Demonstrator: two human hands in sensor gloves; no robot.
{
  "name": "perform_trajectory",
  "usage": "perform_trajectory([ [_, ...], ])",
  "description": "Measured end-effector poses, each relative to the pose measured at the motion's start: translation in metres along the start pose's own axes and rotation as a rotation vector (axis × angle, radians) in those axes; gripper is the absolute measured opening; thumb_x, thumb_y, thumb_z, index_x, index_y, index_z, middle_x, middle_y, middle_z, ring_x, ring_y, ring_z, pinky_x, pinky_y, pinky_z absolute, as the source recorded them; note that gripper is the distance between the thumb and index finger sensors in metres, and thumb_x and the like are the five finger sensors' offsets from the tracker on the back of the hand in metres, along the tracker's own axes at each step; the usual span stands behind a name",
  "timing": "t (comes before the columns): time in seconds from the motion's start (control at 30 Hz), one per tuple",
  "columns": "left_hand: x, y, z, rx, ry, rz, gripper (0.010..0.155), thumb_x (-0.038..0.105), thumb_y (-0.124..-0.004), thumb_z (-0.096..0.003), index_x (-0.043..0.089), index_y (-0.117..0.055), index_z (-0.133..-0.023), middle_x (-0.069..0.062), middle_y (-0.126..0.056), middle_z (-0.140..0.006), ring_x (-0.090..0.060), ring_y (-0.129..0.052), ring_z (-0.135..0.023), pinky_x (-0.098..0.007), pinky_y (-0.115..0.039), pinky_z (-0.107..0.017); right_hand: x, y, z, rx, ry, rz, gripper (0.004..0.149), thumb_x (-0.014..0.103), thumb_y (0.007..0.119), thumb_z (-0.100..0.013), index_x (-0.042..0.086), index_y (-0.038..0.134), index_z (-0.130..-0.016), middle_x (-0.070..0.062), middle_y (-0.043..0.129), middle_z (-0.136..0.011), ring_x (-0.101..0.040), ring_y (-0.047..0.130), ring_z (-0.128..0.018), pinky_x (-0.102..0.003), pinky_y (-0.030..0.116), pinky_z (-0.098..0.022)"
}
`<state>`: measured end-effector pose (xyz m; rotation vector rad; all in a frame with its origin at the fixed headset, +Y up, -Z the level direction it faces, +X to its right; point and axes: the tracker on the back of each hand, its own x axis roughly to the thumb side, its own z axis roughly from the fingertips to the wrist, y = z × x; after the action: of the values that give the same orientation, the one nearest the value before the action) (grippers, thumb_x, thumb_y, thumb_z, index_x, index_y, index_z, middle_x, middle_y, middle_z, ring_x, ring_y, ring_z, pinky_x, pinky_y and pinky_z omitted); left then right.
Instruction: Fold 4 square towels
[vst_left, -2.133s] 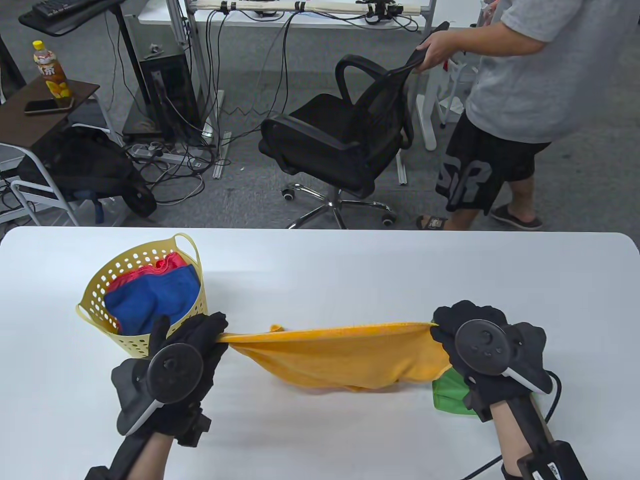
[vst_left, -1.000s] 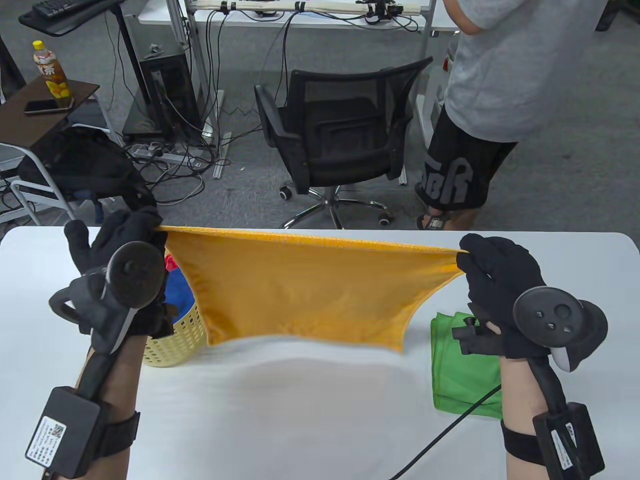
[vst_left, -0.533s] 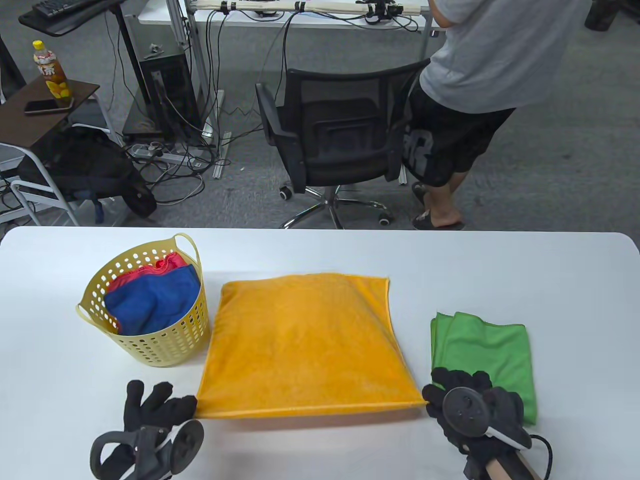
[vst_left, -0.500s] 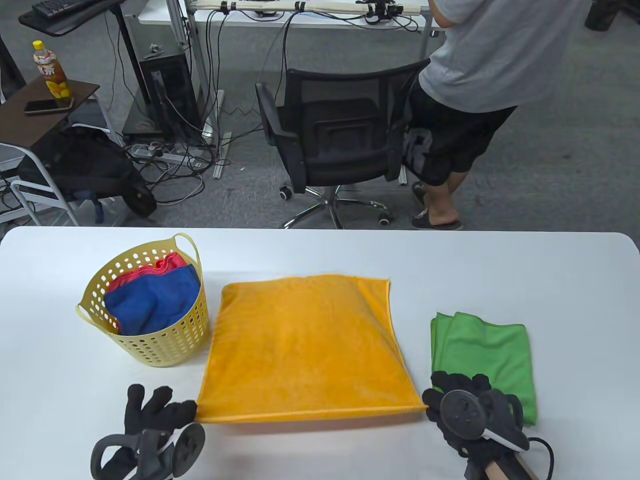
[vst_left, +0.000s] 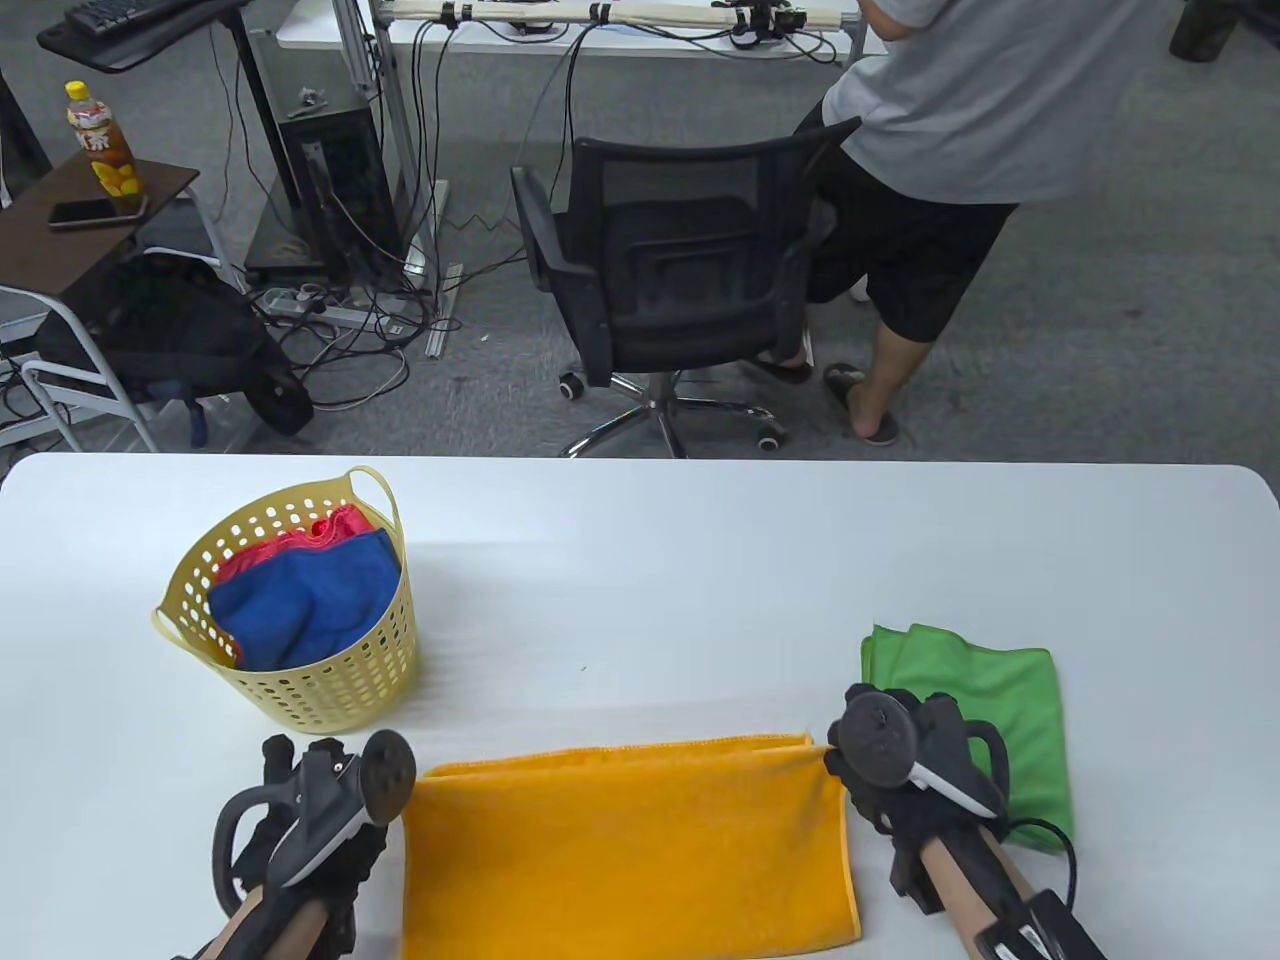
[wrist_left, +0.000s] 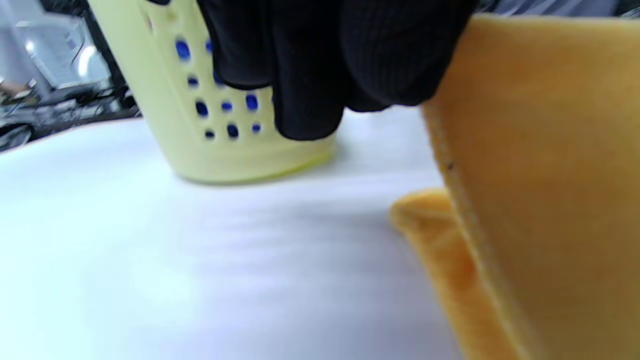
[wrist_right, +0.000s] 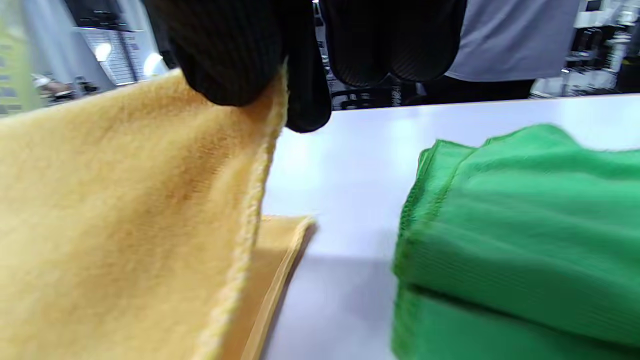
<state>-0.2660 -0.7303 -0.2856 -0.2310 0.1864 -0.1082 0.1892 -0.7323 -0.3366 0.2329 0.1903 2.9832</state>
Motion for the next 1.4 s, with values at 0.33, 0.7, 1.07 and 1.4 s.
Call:
perform_trajectory([
  [0.33, -0.015, -0.040, -0.015, 0.005, 0.024, 0.069, 0.062, 0.053, -0.079, -0.0487, 0.035, -0.068, -0.107, 0.000, -0.076, -0.113, -0.032, -0.063, -0.115, -0.059, -0.041, -0.088, 0.009, 0.044, 0.012, 0.303, 0.152, 0.184, 0.064, 0.049, 0.076, -0.050, 0.004, 0.083, -0.095, -0.037, 0.037, -0.119, -0.063, 0.028, -0.103, -0.084, 0.020, -0.060],
  [0.7, -0.018, -0.039, -0.009, 0.032, -0.018, 0.145, 0.066, 0.058, -0.074, -0.0492, 0.035, -0.063, -0.110, 0.000, -0.072, -0.115, -0.032, -0.061, -0.115, -0.059, -0.041, -0.088, 0.029, 0.059, 0.021, 0.052, 0.049, -0.245, 0.044, 0.025, 0.080, -0.050, 0.006, 0.076, -0.089, -0.035, 0.044, -0.115, -0.061, 0.036, -0.100, -0.081, 0.032, -0.062],
  [1.07, -0.022, -0.039, -0.010, 0.021, -0.032, 0.190, 0.065, 0.061, -0.068, -0.0498, 0.036, -0.062, -0.110, 0.001, -0.071, -0.115, -0.032, -0.061, -0.115, -0.059, -0.041, -0.088, -0.031, 0.006, 0.033, -0.036, 0.209, -0.391, 0.043, 0.025, 0.078, -0.051, 0.007, 0.073, -0.089, -0.030, 0.083, -0.088, -0.008, 0.100, -0.021, -0.046, 0.088, -0.042],
  [1.4, -0.021, -0.039, -0.009, 0.026, -0.056, 0.197, 0.065, 0.061, -0.068, -0.0497, 0.036, -0.062, -0.110, 0.001, -0.071, -0.115, -0.033, -0.061, -0.115, -0.059, -0.041, -0.087, 0.075, -0.037, 0.036, -0.091, 0.116, -0.433, 0.042, 0.023, 0.080, -0.052, 0.003, 0.074, -0.090, -0.031, 0.086, -0.082, -0.005, 0.097, -0.015, -0.041, 0.090, -0.039],
])
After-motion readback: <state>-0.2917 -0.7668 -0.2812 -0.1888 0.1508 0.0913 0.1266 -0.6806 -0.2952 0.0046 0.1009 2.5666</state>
